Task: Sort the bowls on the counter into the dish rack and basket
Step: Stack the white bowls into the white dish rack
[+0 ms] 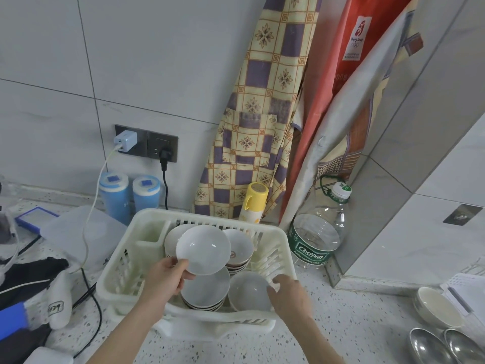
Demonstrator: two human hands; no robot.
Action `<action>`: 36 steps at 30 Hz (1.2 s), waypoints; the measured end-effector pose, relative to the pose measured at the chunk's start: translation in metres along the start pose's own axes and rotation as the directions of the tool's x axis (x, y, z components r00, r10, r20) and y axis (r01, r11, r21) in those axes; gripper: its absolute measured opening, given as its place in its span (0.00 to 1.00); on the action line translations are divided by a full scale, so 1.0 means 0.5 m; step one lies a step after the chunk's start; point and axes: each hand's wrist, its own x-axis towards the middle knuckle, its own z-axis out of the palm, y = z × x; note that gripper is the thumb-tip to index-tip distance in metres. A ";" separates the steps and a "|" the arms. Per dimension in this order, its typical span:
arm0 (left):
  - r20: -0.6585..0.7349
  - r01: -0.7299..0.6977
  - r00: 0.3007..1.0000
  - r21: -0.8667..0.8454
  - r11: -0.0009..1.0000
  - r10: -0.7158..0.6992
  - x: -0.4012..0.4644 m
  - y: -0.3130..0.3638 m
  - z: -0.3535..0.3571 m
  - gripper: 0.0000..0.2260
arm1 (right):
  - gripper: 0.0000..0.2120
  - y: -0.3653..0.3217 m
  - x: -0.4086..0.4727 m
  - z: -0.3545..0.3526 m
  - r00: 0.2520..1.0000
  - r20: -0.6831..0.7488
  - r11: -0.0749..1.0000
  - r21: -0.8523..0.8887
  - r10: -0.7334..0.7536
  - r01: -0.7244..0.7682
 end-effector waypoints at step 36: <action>0.232 -0.198 0.972 0.699 0.687 0.045 -0.057 -0.044 0.205 0.13 | 0.07 0.011 0.042 -0.053 0.970 0.243 1.000 0.025 -0.014 0.008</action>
